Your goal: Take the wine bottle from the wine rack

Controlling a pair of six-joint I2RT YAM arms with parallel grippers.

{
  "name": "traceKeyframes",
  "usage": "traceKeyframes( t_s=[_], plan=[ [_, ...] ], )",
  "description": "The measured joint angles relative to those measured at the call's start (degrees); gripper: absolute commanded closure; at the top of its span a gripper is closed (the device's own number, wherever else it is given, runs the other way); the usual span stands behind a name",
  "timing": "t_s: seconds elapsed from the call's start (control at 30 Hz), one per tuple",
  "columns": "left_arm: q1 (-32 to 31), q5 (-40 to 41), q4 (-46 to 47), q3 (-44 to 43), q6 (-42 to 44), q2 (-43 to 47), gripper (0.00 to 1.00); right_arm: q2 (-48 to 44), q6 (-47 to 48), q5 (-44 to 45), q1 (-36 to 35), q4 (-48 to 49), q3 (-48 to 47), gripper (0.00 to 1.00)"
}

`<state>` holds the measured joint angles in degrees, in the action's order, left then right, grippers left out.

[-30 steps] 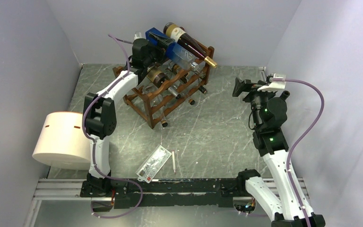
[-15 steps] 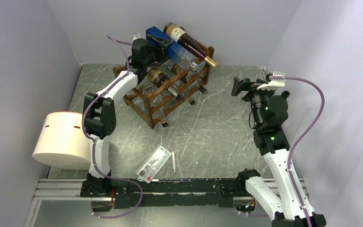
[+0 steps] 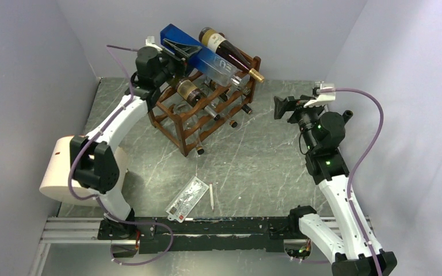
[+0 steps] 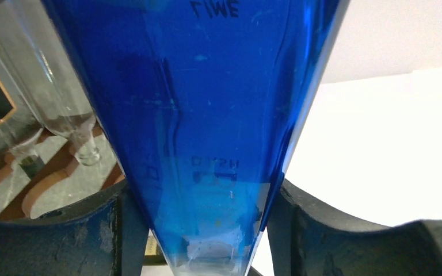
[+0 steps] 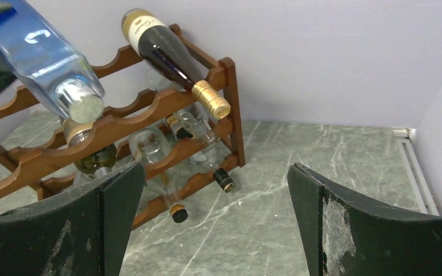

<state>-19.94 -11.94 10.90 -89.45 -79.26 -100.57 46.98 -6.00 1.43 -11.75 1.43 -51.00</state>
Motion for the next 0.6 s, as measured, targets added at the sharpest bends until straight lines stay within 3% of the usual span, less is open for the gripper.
traceKeyframes(
  t_s=[0.3,0.47,0.6],
  plan=[
    [5.07,-11.76,1.40,3.85,-3.98,6.14,0.93,1.44,5.62,-14.23,-2.01,4.48,0.85,0.00],
    [5.66,-23.10,-0.11,5.57,-4.50,7.69,0.93,2.93,19.23,-25.46,-8.63,7.48,3.61,0.00],
    [5.60,-29.64,-5.05,11.91,-2.89,14.49,0.93,5.62,32.98,-29.66,-15.76,6.82,3.72,0.00]
  ],
)
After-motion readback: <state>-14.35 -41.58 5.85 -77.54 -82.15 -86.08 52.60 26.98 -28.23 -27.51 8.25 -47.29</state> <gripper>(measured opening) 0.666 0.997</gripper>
